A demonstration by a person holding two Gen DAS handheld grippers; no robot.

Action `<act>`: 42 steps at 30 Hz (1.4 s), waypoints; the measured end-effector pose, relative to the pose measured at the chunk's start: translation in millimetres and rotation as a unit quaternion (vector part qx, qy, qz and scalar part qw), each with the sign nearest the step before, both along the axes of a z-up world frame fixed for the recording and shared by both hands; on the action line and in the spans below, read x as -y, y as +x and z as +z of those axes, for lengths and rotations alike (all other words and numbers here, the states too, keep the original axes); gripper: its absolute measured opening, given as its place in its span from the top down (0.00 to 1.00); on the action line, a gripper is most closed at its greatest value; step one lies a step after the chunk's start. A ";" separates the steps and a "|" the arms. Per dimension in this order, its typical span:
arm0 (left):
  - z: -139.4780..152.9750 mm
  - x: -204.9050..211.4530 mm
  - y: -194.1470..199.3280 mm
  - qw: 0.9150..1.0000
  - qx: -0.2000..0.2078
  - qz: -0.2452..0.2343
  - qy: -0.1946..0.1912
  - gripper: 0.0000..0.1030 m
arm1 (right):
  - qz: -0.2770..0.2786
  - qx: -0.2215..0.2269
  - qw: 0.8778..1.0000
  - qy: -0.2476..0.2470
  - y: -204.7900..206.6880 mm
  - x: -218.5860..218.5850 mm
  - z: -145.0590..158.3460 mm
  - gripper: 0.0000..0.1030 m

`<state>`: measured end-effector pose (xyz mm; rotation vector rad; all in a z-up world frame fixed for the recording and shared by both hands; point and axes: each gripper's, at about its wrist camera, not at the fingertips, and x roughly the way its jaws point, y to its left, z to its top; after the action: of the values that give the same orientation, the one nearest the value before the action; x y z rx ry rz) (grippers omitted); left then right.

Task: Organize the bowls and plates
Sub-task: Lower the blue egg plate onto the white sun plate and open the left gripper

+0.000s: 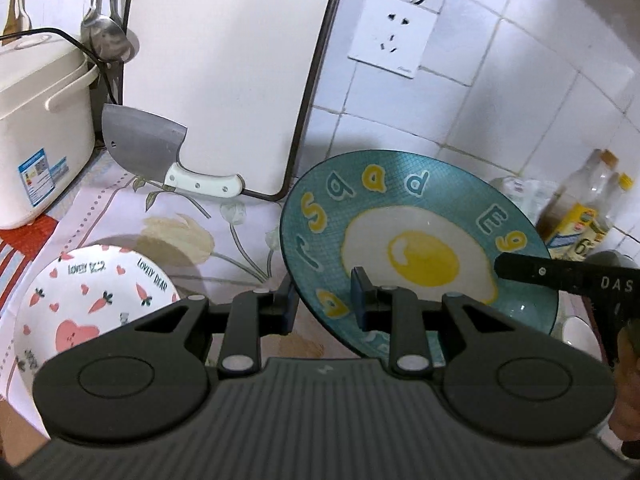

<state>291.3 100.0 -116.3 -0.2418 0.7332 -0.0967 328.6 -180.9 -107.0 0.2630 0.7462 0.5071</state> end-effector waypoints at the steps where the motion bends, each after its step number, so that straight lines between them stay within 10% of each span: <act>1: -3.4 -0.8 4.6 1.000 -0.003 0.000 0.000 0.75 | 0.001 -0.006 1.000 -0.008 6.9 -2.6 -2.8 0.76; 30: -78.0 17.0 79.1 0.996 -0.094 0.006 0.005 0.76 | -0.044 -0.077 0.996 -0.025 85.9 -5.7 -88.9 0.75; 42: -77.1 20.0 85.9 0.987 -0.162 0.014 -0.006 0.77 | -0.016 -0.029 0.990 -0.139 89.0 -29.5 -85.9 0.70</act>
<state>377.2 79.9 -193.4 -0.2832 1.0534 -0.0344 417.7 -151.4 -192.9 0.0300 0.8577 0.3616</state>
